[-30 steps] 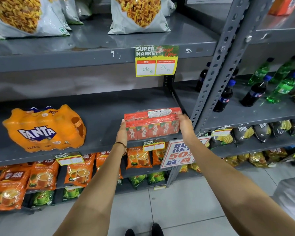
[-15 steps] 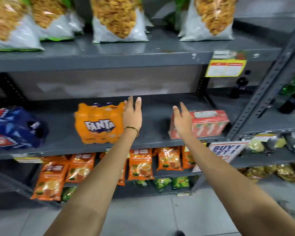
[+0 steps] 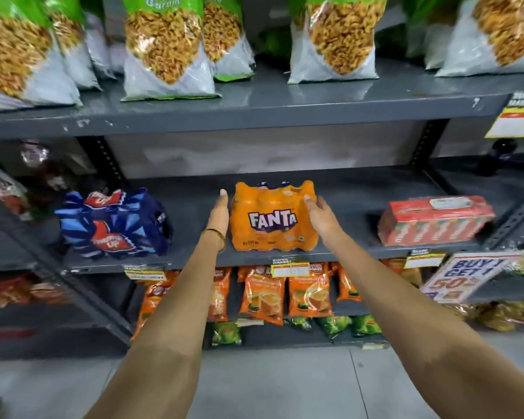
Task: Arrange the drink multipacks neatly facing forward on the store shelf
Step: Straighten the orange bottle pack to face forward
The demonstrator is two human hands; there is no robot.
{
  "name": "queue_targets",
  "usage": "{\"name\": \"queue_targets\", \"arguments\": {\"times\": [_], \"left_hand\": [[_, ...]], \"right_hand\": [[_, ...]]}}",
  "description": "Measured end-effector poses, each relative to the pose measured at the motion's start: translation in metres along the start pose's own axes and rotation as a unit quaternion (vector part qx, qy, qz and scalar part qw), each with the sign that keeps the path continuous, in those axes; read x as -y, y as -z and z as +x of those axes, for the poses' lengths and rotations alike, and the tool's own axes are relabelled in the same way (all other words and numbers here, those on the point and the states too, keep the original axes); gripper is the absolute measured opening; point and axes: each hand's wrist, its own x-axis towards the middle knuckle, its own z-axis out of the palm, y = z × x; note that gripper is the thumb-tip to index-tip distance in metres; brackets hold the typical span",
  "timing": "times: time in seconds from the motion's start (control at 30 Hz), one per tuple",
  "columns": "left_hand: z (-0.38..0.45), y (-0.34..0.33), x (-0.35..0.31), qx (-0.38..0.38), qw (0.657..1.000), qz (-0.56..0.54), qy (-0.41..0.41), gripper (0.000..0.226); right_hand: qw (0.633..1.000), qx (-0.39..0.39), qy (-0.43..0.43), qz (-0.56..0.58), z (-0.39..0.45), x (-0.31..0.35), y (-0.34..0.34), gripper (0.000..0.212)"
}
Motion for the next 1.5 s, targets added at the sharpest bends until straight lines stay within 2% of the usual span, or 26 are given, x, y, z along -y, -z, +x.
{"name": "queue_targets", "arguments": {"times": [0.17,0.33,0.6,1.5], "left_hand": [[0.004,-0.010,-0.002,0.069,0.996,-0.019,0.047,0.065],[0.028,-0.015,0.010,0.040,0.998,0.047,0.024,0.072],[0.012,-0.043,0.007,0.075,0.995,0.059,0.017,0.070],[0.017,-0.055,0.010,0.014,0.996,0.090,-0.004,0.060]], "right_hand": [[0.999,-0.002,-0.053,-0.001,0.010,0.002,-0.002,0.074],[0.999,-0.008,-0.037,-0.012,0.017,-0.002,0.005,0.064],[0.997,-0.024,-0.070,-0.005,0.024,-0.006,0.035,0.063],[0.997,0.011,-0.082,-0.003,0.020,-0.004,0.046,0.064]]}}
